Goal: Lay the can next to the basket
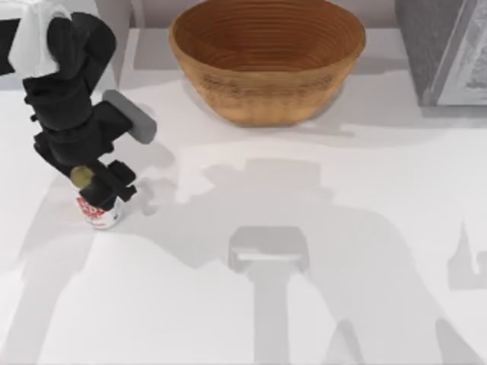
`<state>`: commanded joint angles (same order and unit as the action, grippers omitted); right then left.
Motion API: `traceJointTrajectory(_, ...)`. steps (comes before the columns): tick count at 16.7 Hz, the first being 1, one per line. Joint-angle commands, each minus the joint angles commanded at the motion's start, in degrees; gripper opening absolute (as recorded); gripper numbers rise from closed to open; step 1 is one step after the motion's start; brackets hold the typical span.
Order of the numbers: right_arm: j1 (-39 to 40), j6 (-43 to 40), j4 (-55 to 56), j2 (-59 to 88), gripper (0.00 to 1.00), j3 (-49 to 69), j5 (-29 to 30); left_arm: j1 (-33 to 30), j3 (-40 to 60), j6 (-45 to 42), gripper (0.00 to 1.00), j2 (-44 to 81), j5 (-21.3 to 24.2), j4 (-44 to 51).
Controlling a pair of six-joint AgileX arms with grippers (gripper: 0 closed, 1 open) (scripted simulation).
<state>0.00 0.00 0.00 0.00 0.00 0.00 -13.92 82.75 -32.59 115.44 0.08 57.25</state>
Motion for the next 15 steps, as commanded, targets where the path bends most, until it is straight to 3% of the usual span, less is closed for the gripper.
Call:
traceJointTrajectory(8,0.00,0.00,0.00,0.00,1.00,0.00,0.00,-1.03,1.25,1.80,0.00,0.85,0.01,0.73)
traceJointTrajectory(11,0.00,0.00,0.00,0.00,1.00,0.00,0.00,-4.07,5.54,8.74,0.00,3.76,-0.01,2.93)
traceJointTrajectory(15,0.00,0.00,0.00,0.00,1.00,0.00,0.00,-9.68,13.48,24.89,0.00,8.55,0.07,6.92)
